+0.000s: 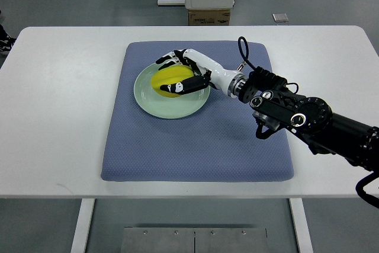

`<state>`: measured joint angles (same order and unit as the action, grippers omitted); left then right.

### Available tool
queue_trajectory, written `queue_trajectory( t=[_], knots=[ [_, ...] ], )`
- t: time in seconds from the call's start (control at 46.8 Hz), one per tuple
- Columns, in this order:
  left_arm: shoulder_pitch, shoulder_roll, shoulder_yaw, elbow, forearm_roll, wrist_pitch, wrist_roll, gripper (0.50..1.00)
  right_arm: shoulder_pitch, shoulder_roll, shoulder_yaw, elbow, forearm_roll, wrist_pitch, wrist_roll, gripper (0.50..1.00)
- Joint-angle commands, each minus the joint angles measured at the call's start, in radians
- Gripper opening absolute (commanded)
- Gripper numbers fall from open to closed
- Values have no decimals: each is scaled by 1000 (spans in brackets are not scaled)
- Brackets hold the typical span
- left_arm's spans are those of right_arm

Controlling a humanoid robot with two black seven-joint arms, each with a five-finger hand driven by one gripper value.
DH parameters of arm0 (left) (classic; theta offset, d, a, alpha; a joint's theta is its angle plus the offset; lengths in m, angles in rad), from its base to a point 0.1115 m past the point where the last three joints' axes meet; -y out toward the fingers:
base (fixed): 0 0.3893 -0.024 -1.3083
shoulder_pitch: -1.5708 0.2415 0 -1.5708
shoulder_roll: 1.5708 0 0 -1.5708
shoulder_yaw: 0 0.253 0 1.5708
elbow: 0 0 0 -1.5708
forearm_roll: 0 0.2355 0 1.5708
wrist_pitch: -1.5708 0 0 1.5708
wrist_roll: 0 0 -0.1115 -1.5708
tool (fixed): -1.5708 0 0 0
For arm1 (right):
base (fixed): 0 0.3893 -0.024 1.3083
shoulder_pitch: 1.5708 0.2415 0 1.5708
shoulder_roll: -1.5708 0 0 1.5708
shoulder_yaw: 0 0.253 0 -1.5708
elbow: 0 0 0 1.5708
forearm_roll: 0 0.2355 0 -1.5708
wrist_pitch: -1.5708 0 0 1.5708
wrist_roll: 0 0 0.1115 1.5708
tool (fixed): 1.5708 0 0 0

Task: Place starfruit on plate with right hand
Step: 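Lower the starfruit onto the green plate with the right hand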

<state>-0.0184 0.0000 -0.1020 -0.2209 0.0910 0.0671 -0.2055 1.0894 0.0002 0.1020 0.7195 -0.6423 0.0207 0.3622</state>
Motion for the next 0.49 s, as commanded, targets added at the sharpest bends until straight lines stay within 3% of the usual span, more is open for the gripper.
queue_trajectory(
  t=[0.0,0.449,0.47],
  knots=[
    [0,0,-1,0,0,0,0,1000,0,0,-16,15,0,-16,-6,500],
    [0,0,-1,0,0,0,0,1000,-13,0,-33,9,-2,-24,-66,500],
    [0,0,-1,0,0,0,0,1000,-13,0,-33,8,-2,-25,-66,522]
  ],
)
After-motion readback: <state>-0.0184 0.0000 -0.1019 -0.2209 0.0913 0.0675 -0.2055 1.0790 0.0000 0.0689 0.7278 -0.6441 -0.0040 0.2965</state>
